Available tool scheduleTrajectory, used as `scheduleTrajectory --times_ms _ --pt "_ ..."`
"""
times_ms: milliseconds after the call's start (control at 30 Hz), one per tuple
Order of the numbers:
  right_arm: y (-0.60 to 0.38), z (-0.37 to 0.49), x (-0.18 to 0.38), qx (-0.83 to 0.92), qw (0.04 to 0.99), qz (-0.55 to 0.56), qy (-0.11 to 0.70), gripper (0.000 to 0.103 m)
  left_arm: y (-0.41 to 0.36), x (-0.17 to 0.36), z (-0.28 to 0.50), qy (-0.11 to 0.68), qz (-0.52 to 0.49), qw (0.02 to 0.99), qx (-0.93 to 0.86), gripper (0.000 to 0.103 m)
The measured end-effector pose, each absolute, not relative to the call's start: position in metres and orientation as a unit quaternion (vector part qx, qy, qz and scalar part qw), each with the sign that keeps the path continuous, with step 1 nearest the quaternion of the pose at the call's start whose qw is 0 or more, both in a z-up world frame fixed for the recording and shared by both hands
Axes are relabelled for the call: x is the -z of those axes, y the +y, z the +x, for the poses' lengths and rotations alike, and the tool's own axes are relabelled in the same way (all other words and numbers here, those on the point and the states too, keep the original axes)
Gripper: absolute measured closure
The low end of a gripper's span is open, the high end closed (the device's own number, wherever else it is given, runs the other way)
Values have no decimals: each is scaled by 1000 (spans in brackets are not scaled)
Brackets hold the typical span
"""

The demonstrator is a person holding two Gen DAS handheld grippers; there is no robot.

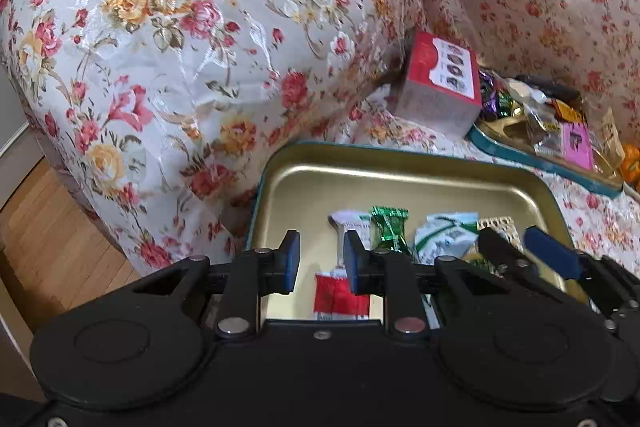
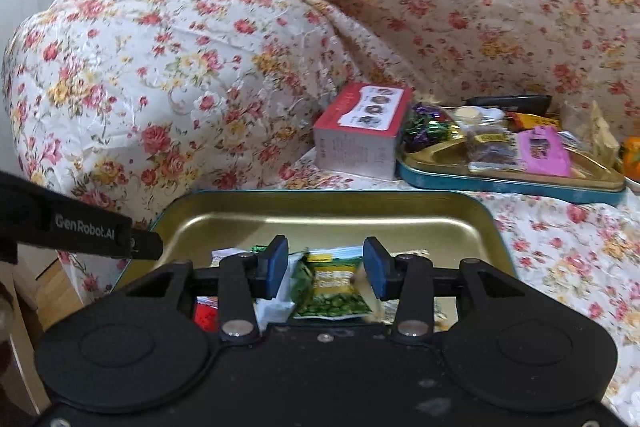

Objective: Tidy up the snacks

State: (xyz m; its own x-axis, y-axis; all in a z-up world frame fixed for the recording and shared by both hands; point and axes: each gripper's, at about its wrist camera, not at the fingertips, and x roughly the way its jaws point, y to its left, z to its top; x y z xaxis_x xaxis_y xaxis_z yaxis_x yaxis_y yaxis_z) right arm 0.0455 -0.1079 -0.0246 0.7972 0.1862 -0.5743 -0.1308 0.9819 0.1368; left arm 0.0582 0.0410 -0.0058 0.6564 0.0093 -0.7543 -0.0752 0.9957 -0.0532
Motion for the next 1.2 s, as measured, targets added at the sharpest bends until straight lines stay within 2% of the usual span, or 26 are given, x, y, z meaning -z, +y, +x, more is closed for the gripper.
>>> scheduleTrajectory --times_ms 267,400,700,1200 --pt "-127 17 16 -36 947 45 316 57 31 7 45 419 -21 908 -14 70" --pt "-136 7 12 -24 940 51 336 52 27 10 37 420 -10 907 -13 70" --pt "-137 -7 0 -17 935 44 352 47 24 11 27 426 -10 905 -11 70" --pt "-137 -13 -2 -4 935 38 353 47 23 10 24 412 -8 911 -27 68"
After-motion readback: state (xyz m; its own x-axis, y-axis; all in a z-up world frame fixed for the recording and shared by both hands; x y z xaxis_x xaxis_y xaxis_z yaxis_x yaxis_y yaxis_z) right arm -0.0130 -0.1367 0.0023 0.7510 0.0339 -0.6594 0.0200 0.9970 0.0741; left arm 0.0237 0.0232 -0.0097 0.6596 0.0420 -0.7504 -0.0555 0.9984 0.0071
